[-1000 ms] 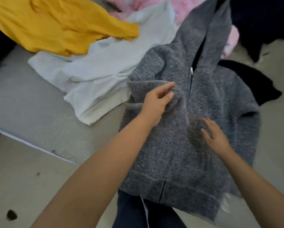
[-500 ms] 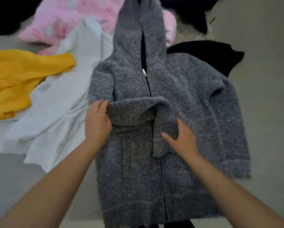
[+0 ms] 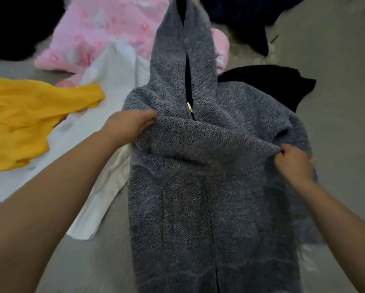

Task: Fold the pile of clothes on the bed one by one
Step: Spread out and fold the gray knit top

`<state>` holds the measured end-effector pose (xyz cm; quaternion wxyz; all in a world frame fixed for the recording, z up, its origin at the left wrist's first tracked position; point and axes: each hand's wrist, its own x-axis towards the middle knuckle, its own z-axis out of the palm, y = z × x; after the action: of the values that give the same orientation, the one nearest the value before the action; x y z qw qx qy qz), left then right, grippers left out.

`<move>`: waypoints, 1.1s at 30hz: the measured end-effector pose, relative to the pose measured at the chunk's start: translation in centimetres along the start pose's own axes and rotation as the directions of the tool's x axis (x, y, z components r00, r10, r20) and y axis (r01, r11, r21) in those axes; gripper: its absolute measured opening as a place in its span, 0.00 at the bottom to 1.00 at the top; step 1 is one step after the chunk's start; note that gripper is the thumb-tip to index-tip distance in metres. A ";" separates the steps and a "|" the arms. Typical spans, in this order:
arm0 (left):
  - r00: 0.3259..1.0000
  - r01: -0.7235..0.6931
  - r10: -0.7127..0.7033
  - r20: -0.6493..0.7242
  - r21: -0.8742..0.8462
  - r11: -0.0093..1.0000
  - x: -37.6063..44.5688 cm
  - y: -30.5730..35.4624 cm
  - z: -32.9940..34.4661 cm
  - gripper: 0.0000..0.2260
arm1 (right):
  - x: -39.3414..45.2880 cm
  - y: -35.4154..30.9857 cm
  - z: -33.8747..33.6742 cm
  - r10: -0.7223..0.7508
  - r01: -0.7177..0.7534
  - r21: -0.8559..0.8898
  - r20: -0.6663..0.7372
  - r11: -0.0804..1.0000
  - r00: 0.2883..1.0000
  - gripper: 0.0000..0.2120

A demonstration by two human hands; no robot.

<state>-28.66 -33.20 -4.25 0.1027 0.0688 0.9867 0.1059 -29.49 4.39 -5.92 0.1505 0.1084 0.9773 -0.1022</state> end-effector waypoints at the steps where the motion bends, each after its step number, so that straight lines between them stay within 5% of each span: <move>1: 0.999 0.014 -0.018 0.035 0.115 0.993 0.6 -0.6 -0.5 0.15 | 0.6 -0.6 -0.6 -0.016 0.016 -0.056 -0.009 0.998 1.000 0.12; 4: 0.992 0.078 -0.109 0.063 0.369 0.926 0.8 -3.6 -2.3 0.15 | 2.0 -3.7 -1.8 -0.123 0.113 -0.188 -0.043 0.976 0.991 0.14; 9: 0.949 0.287 -0.315 -0.020 0.470 0.835 1.8 -8.2 -5.1 0.16 | 4.7 -10.2 -1.5 -0.272 0.269 -0.341 0.041 0.901 0.962 0.14; 13: 0.913 0.408 -0.392 -0.115 0.327 0.852 1.8 -7.7 -2.3 0.14 | 7.3 -11.7 -0.8 -0.228 0.204 -0.423 -0.007 0.883 0.974 0.07; 15: 0.916 0.400 -0.383 -0.118 0.212 0.892 0.8 -6.1 0.7 0.19 | 8.1 -11.2 0.3 -0.198 0.182 -0.474 0.015 0.861 0.980 0.14; 20: 0.918 0.243 -0.307 0.250 0.258 0.935 -2.7 -2.7 8.2 0.41 | 7.9 -9.0 4.4 -0.324 0.388 -0.510 0.214 0.768 0.922 0.31; 23: 0.820 0.419 -0.460 0.341 0.189 0.888 -3.9 -3.5 10.5 0.38 | 7.5 -6.6 6.3 -0.279 0.450 -0.552 0.368 0.702 0.887 0.41; 26: 0.771 0.474 -0.522 0.365 0.220 0.853 -4.7 -3.8 11.2 0.37 | 7.5 -4.4 7.3 -0.260 0.446 -0.616 0.371 0.649 0.892 0.37; 33: 0.660 0.362 -0.533 0.530 0.397 0.843 -3.3 -3.2 10.5 0.40 | 8.0 -5.2 7.9 -0.209 0.399 -0.570 0.370 0.718 0.905 0.27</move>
<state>-23.51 -34.75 -14.33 0.4353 -0.1344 0.8866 -0.0804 -36.02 -1.00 -14.96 0.2953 -0.1280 0.9264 0.1953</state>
